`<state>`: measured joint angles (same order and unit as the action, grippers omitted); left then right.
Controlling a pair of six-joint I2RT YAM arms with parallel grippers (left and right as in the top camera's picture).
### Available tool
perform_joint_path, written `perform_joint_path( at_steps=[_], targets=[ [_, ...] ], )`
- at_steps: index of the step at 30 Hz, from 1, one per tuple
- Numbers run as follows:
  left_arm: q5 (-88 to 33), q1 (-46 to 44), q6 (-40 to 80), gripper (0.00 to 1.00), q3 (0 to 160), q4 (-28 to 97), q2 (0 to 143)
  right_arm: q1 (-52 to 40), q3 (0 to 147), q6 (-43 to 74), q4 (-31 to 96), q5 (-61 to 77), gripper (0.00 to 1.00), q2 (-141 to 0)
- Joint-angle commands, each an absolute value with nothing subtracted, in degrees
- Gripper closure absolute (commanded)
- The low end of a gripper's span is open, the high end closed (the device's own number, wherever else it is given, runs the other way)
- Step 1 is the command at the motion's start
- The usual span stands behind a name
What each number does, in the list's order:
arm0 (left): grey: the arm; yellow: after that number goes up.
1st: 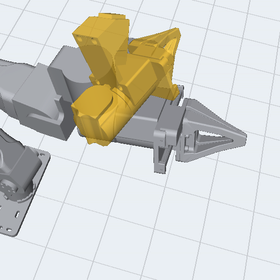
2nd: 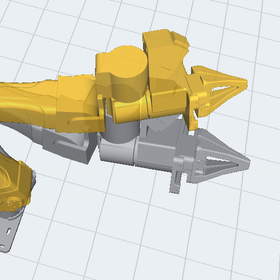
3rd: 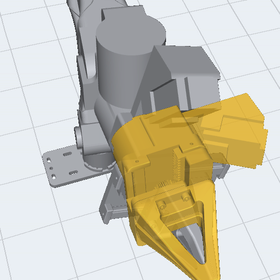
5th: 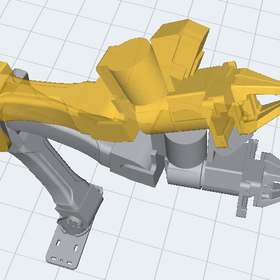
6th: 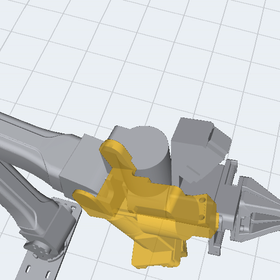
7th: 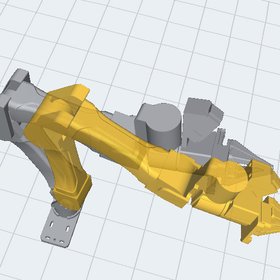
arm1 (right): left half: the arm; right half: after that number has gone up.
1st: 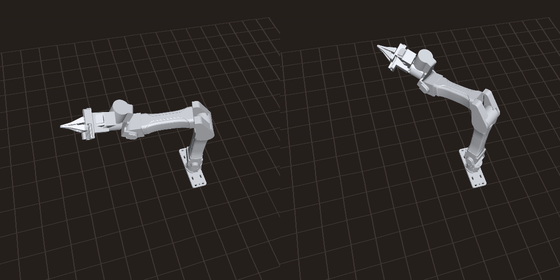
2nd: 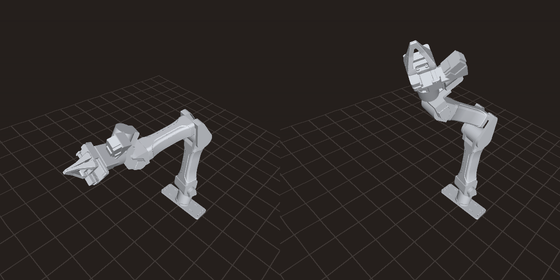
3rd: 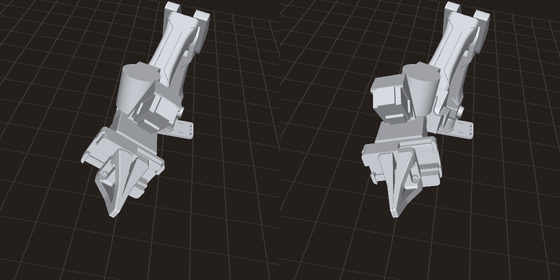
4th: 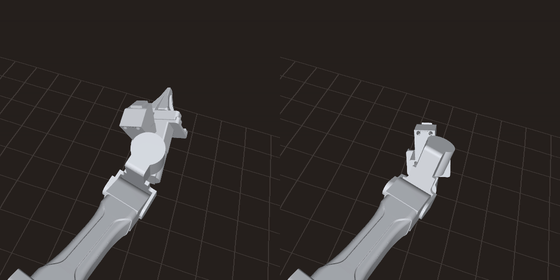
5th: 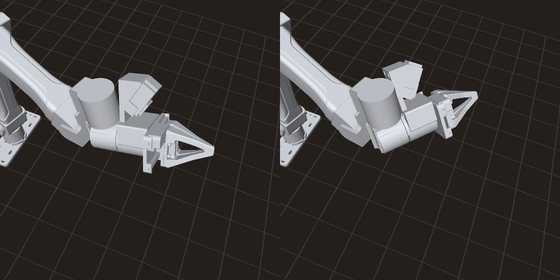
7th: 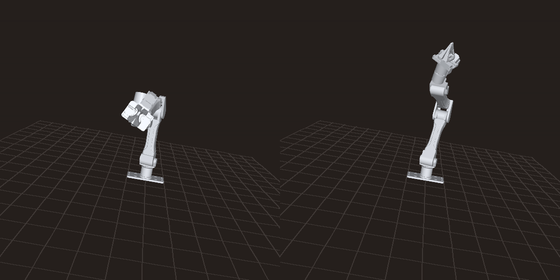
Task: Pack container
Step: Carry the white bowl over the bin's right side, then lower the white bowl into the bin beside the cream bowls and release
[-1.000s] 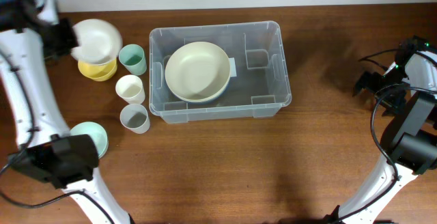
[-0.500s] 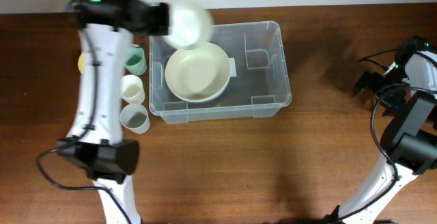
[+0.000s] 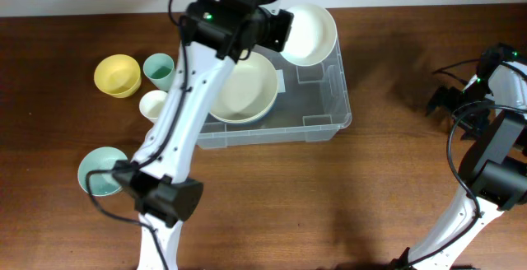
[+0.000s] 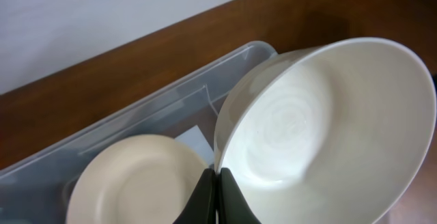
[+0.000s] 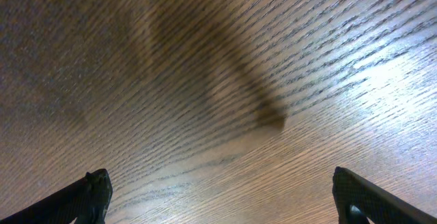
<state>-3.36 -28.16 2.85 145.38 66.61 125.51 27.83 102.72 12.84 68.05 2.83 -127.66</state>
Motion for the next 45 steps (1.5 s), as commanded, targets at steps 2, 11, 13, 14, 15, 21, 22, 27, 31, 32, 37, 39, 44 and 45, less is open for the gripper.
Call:
perform_joint_path(
  at_steps=[2,11,13,14,15,21,22,27,31,32,37,39,44,45],
  targets=[
    [-2.20,-28.77,3.03,0.99,146.30,63.61,131.41,28.21,102.52,12.45,67.99,2.74,0.01,-126.69],
    [-3.36,-28.77,3.01,0.99,146.30,60.07,137.53,28.21,102.52,12.45,67.99,2.74,0.01,-126.69],
    [-3.18,-28.77,2.98,0.99,146.30,60.01,138.61,28.21,102.52,12.45,67.99,2.74,0.01,-126.69],
    [-3.22,-28.75,3.01,0.99,146.30,59.99,139.15,28.21,102.52,12.45,67.99,2.74,0.00,-126.69],
    [-3.22,-28.71,3.01,0.99,146.30,60.01,139.83,28.21,102.52,12.45,67.99,2.76,0.01,-126.69],
    [-3.27,-28.73,3.01,0.99,146.30,60.25,142.32,28.21,102.52,12.45,67.99,2.74,0.01,-126.69],
    [-3.27,-28.77,3.01,0.99,146.30,60.45,142.50,28.21,102.52,12.45,67.99,2.74,0.01,-126.69],
    [-3.25,-28.77,3.03,0.99,146.28,62.13,143.59,28.21,102.52,12.45,67.99,2.74,0.01,-126.69],
    [-3.27,-28.77,3.03,0.99,146.28,63.55,143.61,28.21,102.52,12.45,67.99,2.74,0.01,-126.69],
    [-3.27,-28.77,3.03,0.99,146.28,64.01,143.61,28.21,102.52,12.43,67.99,2.74,0.01,-126.69],
    [-3.25,-28.77,3.01,0.99,145.18,65.14,143.68,28.21,102.52,12.45,67.99,2.74,0.01,-126.69],
    [-3.27,-28.77,3.01,0.99,143.96,65.08,143.70,28.18,102.52,12.45,67.99,2.74,0.01,-126.69],
    [-4.29,-28.77,3.01,0.99,141.23,64.51,143.79,28.21,102.52,12.43,67.99,2.74,0.01,-126.69],
    [-4.89,-28.77,3.01,0.99,140.97,64.25,143.79,28.21,102.52,12.45,67.99,2.74,0.01,-126.69]
  ],
)
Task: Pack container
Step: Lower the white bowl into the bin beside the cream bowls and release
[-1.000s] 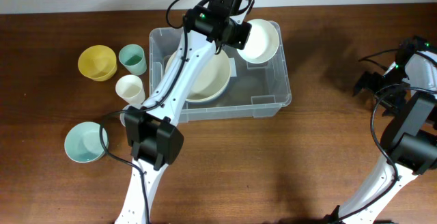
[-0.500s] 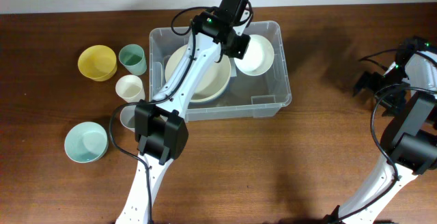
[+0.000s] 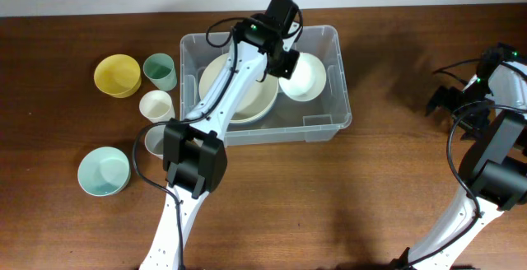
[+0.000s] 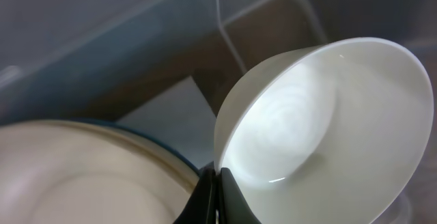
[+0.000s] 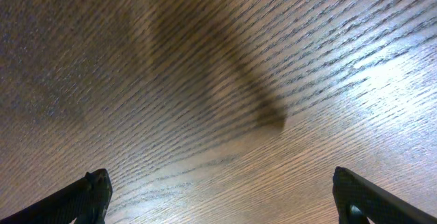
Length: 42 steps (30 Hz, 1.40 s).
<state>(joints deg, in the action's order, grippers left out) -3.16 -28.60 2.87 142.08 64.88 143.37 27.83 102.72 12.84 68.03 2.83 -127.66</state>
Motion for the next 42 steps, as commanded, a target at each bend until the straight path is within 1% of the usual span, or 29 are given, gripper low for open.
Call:
perform_joint_path(
  at_steps=[1,24,27,31,34,35,36,37,38,39,40,42],
  targets=[
    [-5.32,-28.77,3.01,0.99,140.75,64.01,143.79,28.18,102.52,12.45,67.99,2.74,0.01,-126.69],
    [-4.12,-30.17,3.01,0.99,138.67,63.44,143.94,28.21,102.52,12.45,67.99,2.74,0.01,-126.69],
    [-2.57,-30.17,2.98,0.93,138.67,63.44,143.94,28.21,102.54,12.45,67.99,2.74,0.01,-126.69],
    [-2.55,-30.17,2.98,0.91,138.67,63.44,143.94,28.21,102.52,12.45,67.99,2.74,0.01,-126.69],
    [-2.55,-30.17,2.98,0.85,138.67,63.40,143.94,28.21,102.52,12.45,67.99,2.74,0.01,-126.69],
    [-2.52,-30.17,2.96,0.81,138.67,63.26,143.94,28.21,102.52,12.45,67.99,2.74,0.01,-126.69],
    [-2.50,-30.15,2.70,0.70,138.67,63.00,143.94,28.21,102.52,12.43,67.99,2.74,0.01,-126.69],
    [-2.52,-30.04,1.39,0.48,138.67,62.57,143.94,28.21,102.52,12.43,67.99,2.74,0.01,-126.69],
    [-2.55,-29.95,0.34,0.29,138.69,62.28,143.92,28.21,102.52,12.43,67.99,2.74,0.01,-126.69],
    [-2.52,-29.82,-0.60,0.13,138.87,62.08,143.87,28.21,102.52,12.43,67.99,2.74,0.01,-126.69],
    [-2.52,-29.71,-1.41,0.02,139.50,62.11,143.87,28.21,102.52,12.45,67.99,2.74,0.01,-126.69],
    [-2.48,-29.30,-3.05,0.01,141.16,62.37,143.85,28.18,102.52,12.45,67.99,2.74,0.01,-126.69]
  ],
)
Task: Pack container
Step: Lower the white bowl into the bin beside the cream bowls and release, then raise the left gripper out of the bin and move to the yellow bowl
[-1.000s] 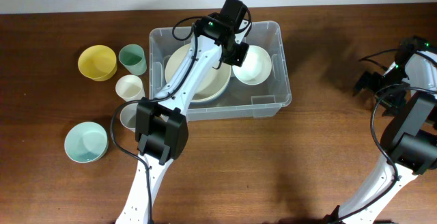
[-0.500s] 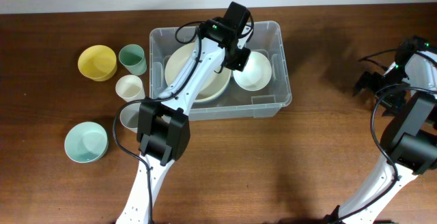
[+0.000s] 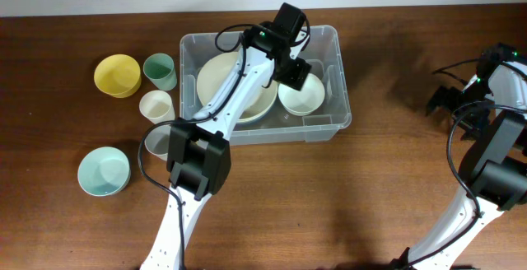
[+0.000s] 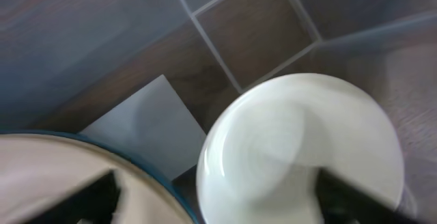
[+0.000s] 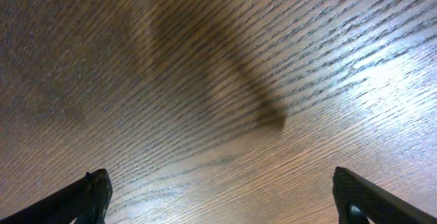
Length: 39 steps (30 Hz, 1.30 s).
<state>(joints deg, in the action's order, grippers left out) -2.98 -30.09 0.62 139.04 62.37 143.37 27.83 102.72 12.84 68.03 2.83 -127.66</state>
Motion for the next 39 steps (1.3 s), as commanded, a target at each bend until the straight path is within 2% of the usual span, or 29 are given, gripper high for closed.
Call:
perform_joint_path(
  at_steps=[1,16,18,20,23,26,30,39],
  targets=[
    [-2.07,-28.99,-3.53,0.01,142.56,62.61,143.76,28.21,102.52,12.45,67.99,2.74,0.01,-126.69],
    [-0.32,-23.33,-4.43,0.00,169.42,73.08,143.24,28.21,102.52,12.45,67.99,2.74,0.01,-126.69],
    [3.75,-22.85,-7.70,0.00,170.74,75.70,143.24,28.21,102.52,12.43,67.99,2.74,0.01,-126.69],
    [12.82,-22.11,-7.09,0.00,171.50,78.94,143.24,28.21,102.52,12.45,67.99,2.74,0.01,-126.69],
    [25.87,-20.18,1.50,0.00,171.61,83.79,143.22,28.21,102.52,12.43,67.99,2.74,0.01,-126.69],
    [30.48,-17.26,7.77,0.00,171.63,88.27,143.22,28.18,102.52,12.43,67.99,2.74,0.01,-126.69],
    [29.34,-11.42,14.39,0.00,171.65,92.82,143.22,28.21,102.52,12.45,67.99,2.74,0.01,-126.69],
    [6.83,4.69,14.98,0.00,171.30,96.68,143.24,28.21,102.52,12.45,67.99,2.74,0.01,-126.69]
  ],
)
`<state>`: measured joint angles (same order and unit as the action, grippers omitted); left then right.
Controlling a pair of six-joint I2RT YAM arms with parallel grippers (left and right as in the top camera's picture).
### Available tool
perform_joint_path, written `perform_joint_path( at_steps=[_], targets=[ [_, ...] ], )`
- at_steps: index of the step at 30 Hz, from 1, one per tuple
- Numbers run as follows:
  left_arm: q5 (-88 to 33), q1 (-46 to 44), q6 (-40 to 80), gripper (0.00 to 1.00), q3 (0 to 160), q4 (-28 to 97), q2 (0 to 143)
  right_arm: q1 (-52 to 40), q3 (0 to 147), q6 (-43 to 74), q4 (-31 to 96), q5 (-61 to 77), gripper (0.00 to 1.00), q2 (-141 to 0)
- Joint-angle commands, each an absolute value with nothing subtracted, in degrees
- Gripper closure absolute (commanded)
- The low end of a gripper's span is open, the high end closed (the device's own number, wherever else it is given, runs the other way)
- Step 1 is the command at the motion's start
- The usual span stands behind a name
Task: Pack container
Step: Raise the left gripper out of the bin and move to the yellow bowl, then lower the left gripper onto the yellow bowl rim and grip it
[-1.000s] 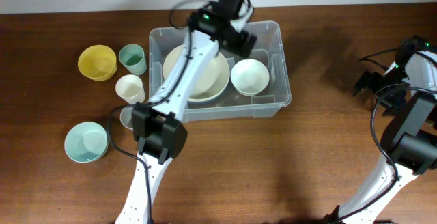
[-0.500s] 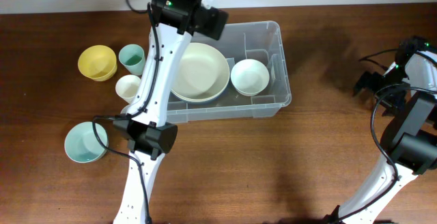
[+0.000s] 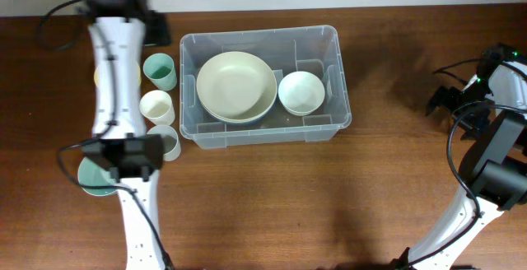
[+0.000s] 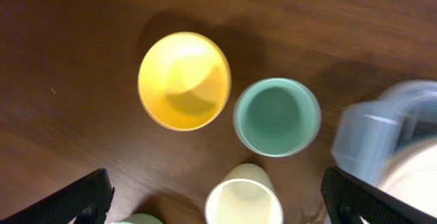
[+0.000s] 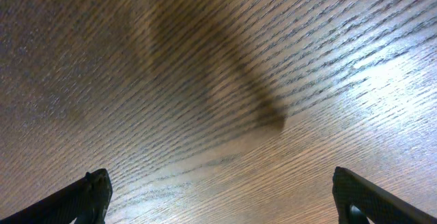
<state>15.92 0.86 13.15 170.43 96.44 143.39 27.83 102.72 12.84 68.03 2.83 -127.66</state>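
Observation:
The clear plastic container (image 3: 339,64) holds a large cream bowl (image 3: 236,86) on the left and a small white bowl (image 3: 301,92) on the right. My left gripper (image 4: 218,207) is open and empty, high over the cups left of the container. Below it are a yellow bowl (image 4: 183,80), a teal cup (image 4: 277,117) and a cream cup (image 4: 244,198). My right gripper (image 5: 222,207) stands open over bare wood at the far right of the table.
A pale green cup (image 3: 167,141) stands just left of the container's front corner. A light blue bowl (image 3: 92,175) lies near the left arm's base. The left arm (image 3: 115,72) covers most of the yellow bowl in the overhead view.
My left gripper was open over the white bowl inside the container. It is now outside, above the yellow bowl and cups at the left. The white bowl stays in the container.
My left gripper held the white bowl by its rim over the container's back right corner. Then it held the bowl low inside the container. Then it was open with the bowl resting beside the cream bowl. Now it is over the cups. The right arm never moved.

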Motion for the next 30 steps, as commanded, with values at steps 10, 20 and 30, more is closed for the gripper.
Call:
perform_joint_path(
  at_steps=[10,20,30],
  targets=[
    [3.86,13.50,15.44,0.00,163.85,95.96,143.46,28.21,102.52,12.43,67.99,2.74,0.01,-126.69],
    [3.86,14.44,17.41,0.00,149.88,87.26,143.46,28.21,102.52,12.45,67.99,2.74,0.01,-126.69],
    [5.13,17.19,24.88,0.00,145.29,81.69,143.46,28.21,102.52,12.43,67.99,2.74,0.01,-126.69]
  ],
)
